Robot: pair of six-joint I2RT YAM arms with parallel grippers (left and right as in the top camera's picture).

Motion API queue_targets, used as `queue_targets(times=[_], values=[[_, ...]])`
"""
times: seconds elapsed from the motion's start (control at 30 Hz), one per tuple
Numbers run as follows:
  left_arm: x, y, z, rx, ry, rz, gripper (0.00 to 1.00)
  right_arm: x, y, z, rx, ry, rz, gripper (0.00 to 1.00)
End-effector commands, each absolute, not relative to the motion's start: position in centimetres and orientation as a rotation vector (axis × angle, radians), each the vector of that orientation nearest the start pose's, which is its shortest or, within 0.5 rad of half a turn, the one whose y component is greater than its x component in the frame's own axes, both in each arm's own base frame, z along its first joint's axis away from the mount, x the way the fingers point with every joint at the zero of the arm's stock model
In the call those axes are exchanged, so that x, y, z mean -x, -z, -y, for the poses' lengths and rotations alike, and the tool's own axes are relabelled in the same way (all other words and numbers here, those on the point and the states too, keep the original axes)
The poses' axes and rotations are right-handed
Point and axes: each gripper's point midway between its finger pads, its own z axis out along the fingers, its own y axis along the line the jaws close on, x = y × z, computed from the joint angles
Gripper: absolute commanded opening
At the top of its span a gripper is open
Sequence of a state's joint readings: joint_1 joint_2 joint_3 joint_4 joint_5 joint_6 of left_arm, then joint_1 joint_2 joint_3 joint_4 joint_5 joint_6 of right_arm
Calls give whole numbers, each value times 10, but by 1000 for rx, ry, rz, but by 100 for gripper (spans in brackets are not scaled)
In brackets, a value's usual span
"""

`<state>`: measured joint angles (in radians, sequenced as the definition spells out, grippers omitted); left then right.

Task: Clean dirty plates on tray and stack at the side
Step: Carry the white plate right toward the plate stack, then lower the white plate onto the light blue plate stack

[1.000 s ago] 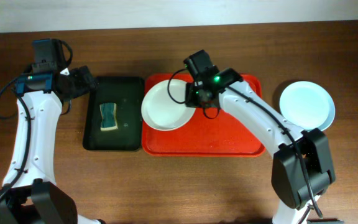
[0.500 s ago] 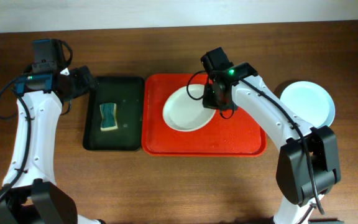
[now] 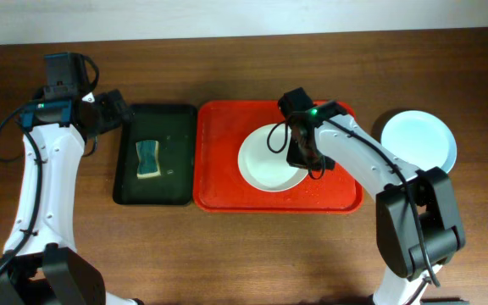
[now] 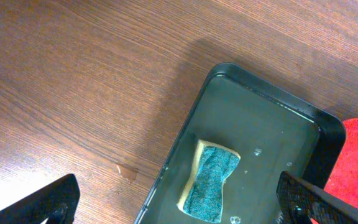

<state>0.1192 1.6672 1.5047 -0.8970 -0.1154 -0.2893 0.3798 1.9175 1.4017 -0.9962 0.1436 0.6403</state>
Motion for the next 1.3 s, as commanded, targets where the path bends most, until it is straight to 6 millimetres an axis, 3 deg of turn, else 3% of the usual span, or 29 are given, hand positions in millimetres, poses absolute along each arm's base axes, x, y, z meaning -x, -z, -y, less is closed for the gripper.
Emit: queue_targets(times=[0.0,0.23,0.4,0.53,0.6,0.63,0.77,0.93,1.03,1.27], values=[[-412,-182,-69,589,-85,-2558,99,-366,-88,-117,-371,-68,-2939,4],[-412,-182,-69,588,-85,-2558,99,-388,-98,-45,-659,-59,-2838,4],[-412,-182,-69,589,-85,-2558,100,-400,-101,8,-921,-290,-2757,4],[-412,-182,-69,588,-85,-2558,99,-404,-117,29,-1080,-700,-2650,4],[-412,-182,-69,588,-85,-2558,99,-402,-123,50,-1161,-804,-2577,4],[-412,-182,-69,589,-85,-2558,99,-396,-123,77,-1228,-787,-2534,4],[-412,-182,-69,589,-85,-2558,100,-368,-116,123,-1255,-691,-2552,4],[-412,-182,-69,588,-85,-2558,99,-316,-97,177,-1472,-354,-2603,4],[-412,-182,-69,588,-85,-2558,99,-298,-88,194,-1544,-253,-2605,4],[-412,-182,-69,588,-85,-2558,99,-283,-76,214,-1564,-29,-2620,4]])
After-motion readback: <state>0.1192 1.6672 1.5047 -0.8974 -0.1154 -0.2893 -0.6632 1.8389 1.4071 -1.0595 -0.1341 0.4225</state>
